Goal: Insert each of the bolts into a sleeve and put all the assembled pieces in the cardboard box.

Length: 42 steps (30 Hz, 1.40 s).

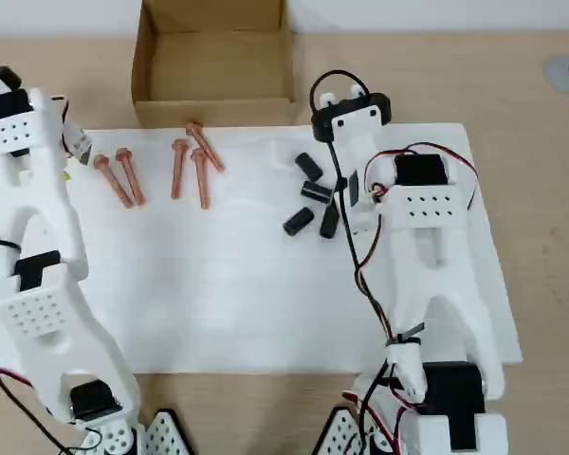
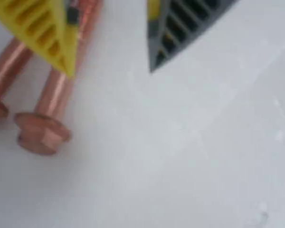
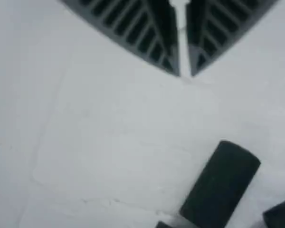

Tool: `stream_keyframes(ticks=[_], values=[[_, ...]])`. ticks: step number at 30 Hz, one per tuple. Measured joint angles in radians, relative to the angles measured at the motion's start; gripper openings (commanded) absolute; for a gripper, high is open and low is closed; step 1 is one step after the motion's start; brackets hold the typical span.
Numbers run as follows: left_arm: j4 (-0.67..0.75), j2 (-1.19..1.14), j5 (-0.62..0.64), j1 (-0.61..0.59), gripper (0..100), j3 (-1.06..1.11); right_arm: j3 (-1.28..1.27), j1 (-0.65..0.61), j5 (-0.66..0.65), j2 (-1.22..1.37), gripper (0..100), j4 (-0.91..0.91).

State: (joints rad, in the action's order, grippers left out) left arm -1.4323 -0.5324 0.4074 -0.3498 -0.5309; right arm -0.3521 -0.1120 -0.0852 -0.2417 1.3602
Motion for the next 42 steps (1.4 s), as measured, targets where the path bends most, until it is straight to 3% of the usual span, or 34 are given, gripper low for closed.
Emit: stream_keyframes(ticks=[8, 16, 30, 42], values=[[0.124, 0.000, 0.075, 0.078, 12, 0.071, 0.000, 0.000, 0.000, 0.000, 1.1, 0.000], [0.226, 0.000, 0.078, 0.080, 12, 0.204, 0.000, 0.000, 0.000, 0.000, 1.1, 0.000], [0.307, -0.057, 0.081, 0.060, 12, 0.224, -0.003, 0.000, 0.000, 0.000, 1.1, 0.000], [0.203, -0.189, 0.078, 0.051, 9, 0.069, -0.015, 0.000, 0.000, 0.000, 1.1, 0.000]])
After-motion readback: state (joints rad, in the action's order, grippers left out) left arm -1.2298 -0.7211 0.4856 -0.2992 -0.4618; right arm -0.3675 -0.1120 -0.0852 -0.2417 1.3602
